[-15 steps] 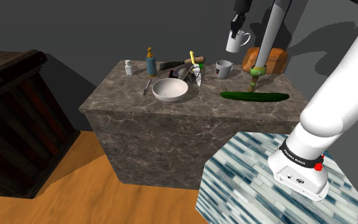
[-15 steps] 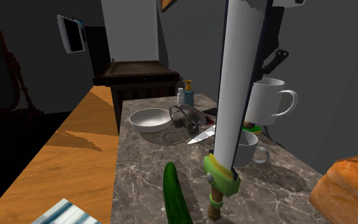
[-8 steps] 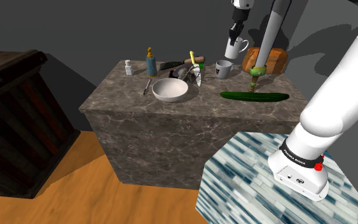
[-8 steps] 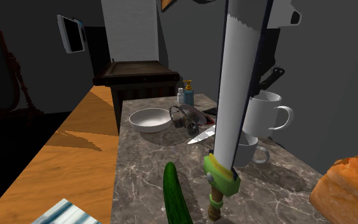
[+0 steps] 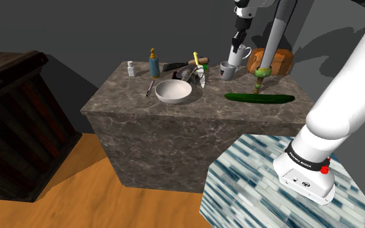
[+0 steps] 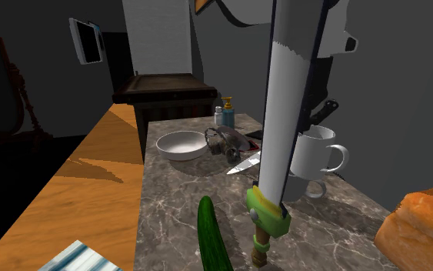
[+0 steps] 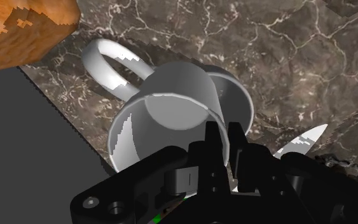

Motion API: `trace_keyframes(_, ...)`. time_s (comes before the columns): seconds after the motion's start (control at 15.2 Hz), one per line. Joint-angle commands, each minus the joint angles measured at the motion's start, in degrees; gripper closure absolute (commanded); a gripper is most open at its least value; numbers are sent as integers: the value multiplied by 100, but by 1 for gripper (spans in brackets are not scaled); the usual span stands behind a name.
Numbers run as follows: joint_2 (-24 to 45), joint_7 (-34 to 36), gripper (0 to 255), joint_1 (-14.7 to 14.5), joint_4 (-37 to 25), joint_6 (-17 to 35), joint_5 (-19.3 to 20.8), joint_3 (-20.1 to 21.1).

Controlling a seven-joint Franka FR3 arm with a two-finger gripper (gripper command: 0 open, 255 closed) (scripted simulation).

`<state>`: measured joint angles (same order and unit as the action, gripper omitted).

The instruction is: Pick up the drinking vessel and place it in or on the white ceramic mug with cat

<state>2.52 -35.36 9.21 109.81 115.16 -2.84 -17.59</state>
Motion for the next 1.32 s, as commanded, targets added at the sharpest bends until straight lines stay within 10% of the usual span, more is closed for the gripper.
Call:
trace_keyframes(0.0,8,-2,255,0,14,20,-4,0)
trace_keyframes(0.33,8,-2,255,0,14,20,-4,0)
trace_keyframes(0.4,10,-2,0,0,7,15,-4,0)
trace_keyframes(1.25,-151,42,0,0,-533,-677,60,-5)
